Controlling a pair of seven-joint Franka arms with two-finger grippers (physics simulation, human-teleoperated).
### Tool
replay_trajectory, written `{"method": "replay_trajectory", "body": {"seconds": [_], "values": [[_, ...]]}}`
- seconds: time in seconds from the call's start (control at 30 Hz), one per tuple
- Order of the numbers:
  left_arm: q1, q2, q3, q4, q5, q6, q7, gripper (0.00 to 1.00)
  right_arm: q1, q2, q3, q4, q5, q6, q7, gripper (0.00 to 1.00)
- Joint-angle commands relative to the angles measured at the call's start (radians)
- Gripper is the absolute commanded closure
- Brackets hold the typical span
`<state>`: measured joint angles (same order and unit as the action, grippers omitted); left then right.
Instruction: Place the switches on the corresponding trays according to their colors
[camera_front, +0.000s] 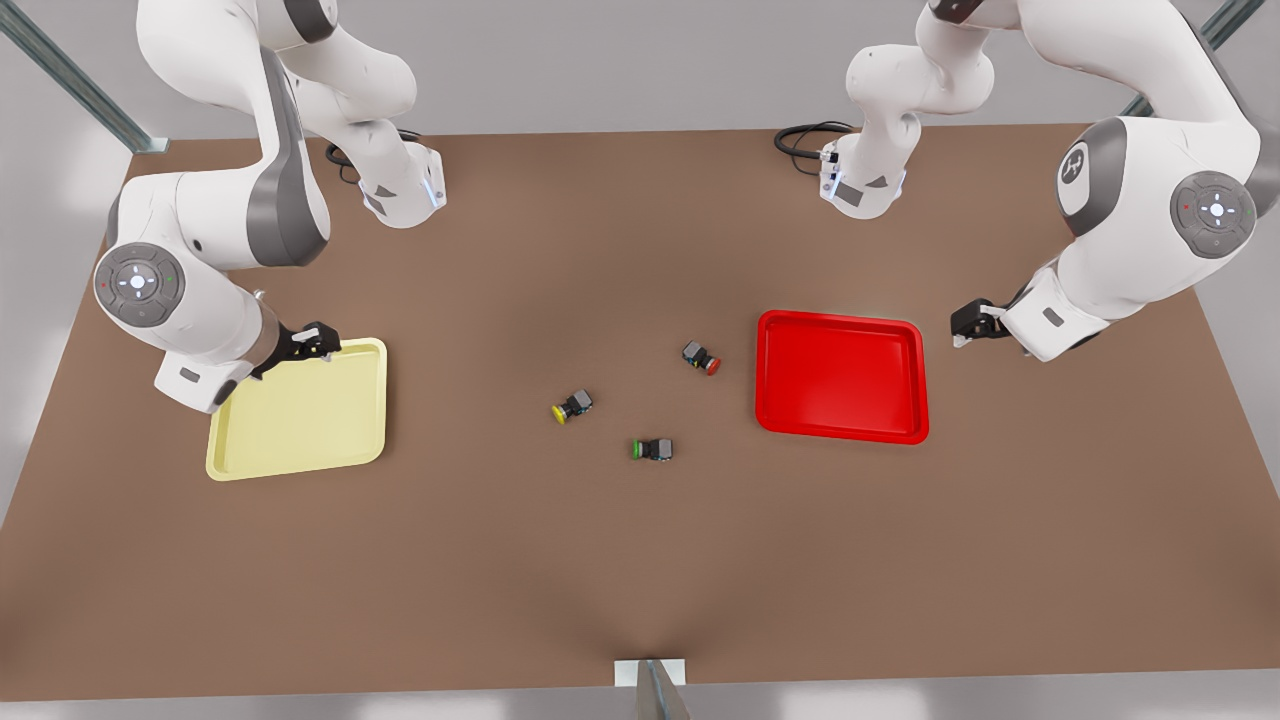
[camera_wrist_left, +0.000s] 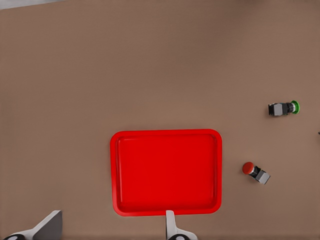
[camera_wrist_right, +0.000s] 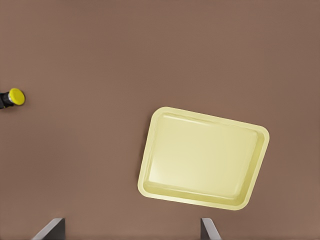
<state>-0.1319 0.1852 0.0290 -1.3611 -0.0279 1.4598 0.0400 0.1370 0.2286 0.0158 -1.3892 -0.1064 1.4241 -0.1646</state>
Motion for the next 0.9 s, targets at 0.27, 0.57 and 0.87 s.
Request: {"method": "replay_trajectory", "body": {"seconds": [0.27,0.57,0.87], "values": [[-0.509,0.373,-0.014,0.07,-0.055,0.177,-1.167,0.0,0.408,0.287,-0.042,0.001,0.292,0.234,0.911,0.0],[-0.65,0.287,-0.006,-0.55,-0.17,0.927,-1.824,0.0,0.463,0.48,-0.045,-0.044,0.419,0.581,1.528,0.0],[-0.647,0.306,0.0,-0.639,-0.308,1.011,-2.168,0.0,0.457,0.472,-0.045,-0.154,0.332,0.69,1.688,0.0]]}}
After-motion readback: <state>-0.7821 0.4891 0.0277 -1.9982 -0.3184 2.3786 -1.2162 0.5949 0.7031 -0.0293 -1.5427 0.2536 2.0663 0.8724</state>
